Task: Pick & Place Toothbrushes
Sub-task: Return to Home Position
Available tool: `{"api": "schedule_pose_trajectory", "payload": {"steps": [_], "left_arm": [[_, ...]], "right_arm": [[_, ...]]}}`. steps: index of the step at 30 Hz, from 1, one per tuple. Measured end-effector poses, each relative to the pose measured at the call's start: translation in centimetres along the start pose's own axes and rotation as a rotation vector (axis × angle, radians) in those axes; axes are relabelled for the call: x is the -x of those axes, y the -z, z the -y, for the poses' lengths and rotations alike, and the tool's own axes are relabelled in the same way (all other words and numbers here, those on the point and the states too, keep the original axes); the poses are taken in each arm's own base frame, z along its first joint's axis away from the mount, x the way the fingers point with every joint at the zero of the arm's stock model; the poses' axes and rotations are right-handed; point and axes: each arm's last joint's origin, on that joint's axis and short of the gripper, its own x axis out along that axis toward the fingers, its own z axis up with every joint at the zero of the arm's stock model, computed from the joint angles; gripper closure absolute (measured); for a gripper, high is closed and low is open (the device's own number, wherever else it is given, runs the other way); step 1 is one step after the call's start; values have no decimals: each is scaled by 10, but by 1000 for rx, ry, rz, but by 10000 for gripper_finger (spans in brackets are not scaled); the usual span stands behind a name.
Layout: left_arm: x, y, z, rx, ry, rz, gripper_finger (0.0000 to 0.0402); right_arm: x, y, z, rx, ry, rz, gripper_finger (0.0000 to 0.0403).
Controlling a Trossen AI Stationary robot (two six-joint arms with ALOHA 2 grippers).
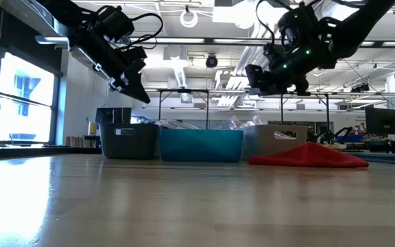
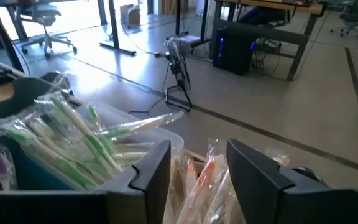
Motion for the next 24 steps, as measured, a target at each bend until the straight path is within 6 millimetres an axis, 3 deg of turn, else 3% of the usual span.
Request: {"api": "schedule_pose_trajectory", "payload": {"steps": [19,24], "left_arm": [[0,0,0,0,5,0,402],[0,0,0,0,4,0,402]], "right_arm": [[24,-26,0,-54,-67,98,252],[30,-28,-4,-58,-93,109,274]]}}
